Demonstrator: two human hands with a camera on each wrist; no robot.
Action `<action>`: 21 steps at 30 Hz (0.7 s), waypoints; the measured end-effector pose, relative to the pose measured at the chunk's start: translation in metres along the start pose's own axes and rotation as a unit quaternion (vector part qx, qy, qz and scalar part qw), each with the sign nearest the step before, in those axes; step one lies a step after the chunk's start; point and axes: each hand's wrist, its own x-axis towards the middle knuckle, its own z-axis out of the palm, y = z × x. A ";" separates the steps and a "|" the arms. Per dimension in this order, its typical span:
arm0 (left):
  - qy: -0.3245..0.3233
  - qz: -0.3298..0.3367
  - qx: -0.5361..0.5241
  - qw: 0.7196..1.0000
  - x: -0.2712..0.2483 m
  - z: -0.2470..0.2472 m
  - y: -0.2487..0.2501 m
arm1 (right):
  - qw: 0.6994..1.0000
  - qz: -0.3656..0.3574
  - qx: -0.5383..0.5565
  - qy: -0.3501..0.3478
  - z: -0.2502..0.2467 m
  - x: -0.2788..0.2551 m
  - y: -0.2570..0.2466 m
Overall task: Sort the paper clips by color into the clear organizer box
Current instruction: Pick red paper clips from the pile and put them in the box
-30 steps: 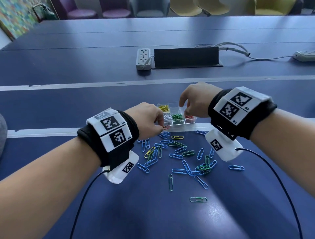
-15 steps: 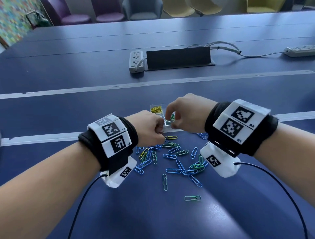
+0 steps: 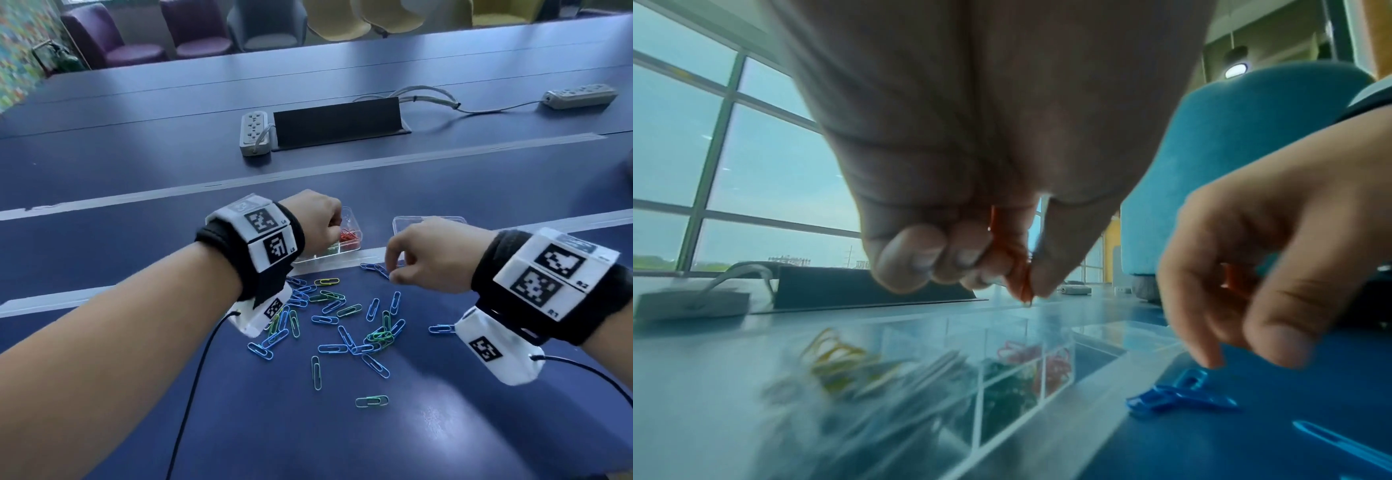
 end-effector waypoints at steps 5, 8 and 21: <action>-0.030 0.019 0.052 0.998 0.030 -0.002 0.015 | 1.000 0.013 0.013 0.004 0.005 -0.014 0.017; -0.051 0.025 0.087 0.995 0.037 -0.001 0.025 | 1.000 0.016 0.003 0.013 0.007 -0.019 0.028; -0.004 0.044 0.035 0.998 0.026 0.000 0.020 | 0.999 0.002 -0.030 0.037 0.010 0.011 0.016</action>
